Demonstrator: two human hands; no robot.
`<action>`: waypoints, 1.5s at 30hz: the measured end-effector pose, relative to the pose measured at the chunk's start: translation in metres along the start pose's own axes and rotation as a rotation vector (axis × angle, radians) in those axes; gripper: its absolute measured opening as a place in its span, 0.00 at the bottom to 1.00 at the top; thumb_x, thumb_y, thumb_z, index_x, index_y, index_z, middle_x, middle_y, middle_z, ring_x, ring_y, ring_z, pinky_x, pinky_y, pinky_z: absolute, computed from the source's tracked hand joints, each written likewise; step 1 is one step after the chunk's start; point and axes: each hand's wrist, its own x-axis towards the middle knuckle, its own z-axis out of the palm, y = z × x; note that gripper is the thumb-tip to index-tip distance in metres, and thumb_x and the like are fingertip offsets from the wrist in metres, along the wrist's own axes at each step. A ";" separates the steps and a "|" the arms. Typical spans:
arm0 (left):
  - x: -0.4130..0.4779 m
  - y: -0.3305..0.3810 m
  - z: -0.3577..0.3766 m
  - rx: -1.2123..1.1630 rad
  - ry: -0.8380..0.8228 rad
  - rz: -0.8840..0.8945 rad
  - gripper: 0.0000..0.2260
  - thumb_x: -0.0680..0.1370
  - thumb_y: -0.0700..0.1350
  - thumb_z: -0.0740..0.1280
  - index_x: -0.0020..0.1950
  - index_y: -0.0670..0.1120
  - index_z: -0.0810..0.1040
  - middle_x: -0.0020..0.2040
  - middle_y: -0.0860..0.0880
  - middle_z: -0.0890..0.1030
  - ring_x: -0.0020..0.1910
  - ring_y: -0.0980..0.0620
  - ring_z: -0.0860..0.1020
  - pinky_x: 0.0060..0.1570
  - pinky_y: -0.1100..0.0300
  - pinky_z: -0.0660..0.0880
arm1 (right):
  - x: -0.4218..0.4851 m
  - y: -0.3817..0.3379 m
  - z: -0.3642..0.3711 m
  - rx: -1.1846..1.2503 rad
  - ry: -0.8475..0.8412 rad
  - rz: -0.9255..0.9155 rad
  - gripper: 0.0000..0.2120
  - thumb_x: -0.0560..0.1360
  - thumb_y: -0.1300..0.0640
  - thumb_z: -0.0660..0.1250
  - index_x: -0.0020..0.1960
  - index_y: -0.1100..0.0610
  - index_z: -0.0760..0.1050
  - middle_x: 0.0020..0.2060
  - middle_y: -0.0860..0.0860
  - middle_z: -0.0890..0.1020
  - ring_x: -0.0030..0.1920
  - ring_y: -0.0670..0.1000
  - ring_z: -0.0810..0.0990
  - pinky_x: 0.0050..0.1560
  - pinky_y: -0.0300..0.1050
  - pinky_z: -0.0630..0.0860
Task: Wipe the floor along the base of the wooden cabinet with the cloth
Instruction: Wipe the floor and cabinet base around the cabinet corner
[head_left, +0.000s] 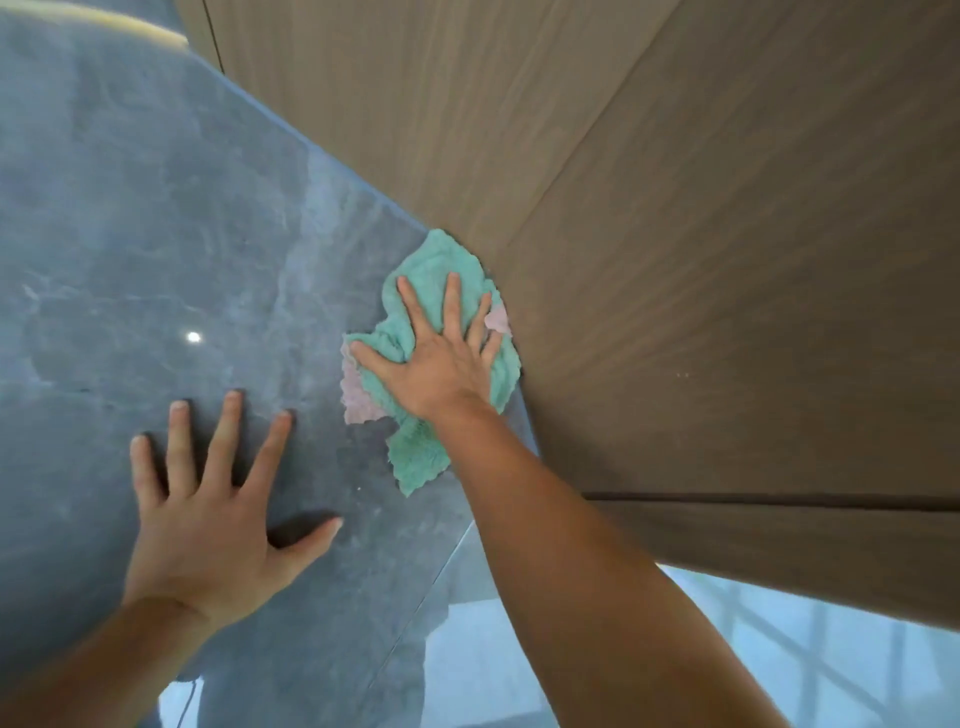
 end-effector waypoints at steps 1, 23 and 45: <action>-0.001 0.000 0.000 0.004 -0.009 -0.006 0.48 0.67 0.77 0.55 0.80 0.51 0.61 0.81 0.39 0.57 0.79 0.29 0.49 0.75 0.30 0.44 | -0.011 0.006 0.003 -0.005 0.018 -0.001 0.44 0.64 0.18 0.48 0.76 0.31 0.39 0.80 0.49 0.36 0.78 0.63 0.36 0.74 0.63 0.34; -0.002 0.014 -0.012 0.016 -0.121 -0.047 0.46 0.69 0.74 0.53 0.80 0.49 0.53 0.81 0.35 0.52 0.76 0.23 0.47 0.71 0.24 0.44 | -0.215 0.117 0.052 -0.122 0.162 -0.247 0.36 0.72 0.26 0.54 0.77 0.35 0.54 0.80 0.54 0.53 0.78 0.65 0.52 0.75 0.63 0.51; -0.057 0.154 0.016 -0.178 -0.085 -0.359 0.50 0.71 0.69 0.58 0.78 0.34 0.49 0.78 0.26 0.49 0.75 0.19 0.47 0.68 0.19 0.44 | -0.224 0.368 -0.017 0.041 0.037 0.594 0.42 0.67 0.20 0.46 0.76 0.33 0.37 0.81 0.46 0.42 0.79 0.58 0.40 0.76 0.65 0.42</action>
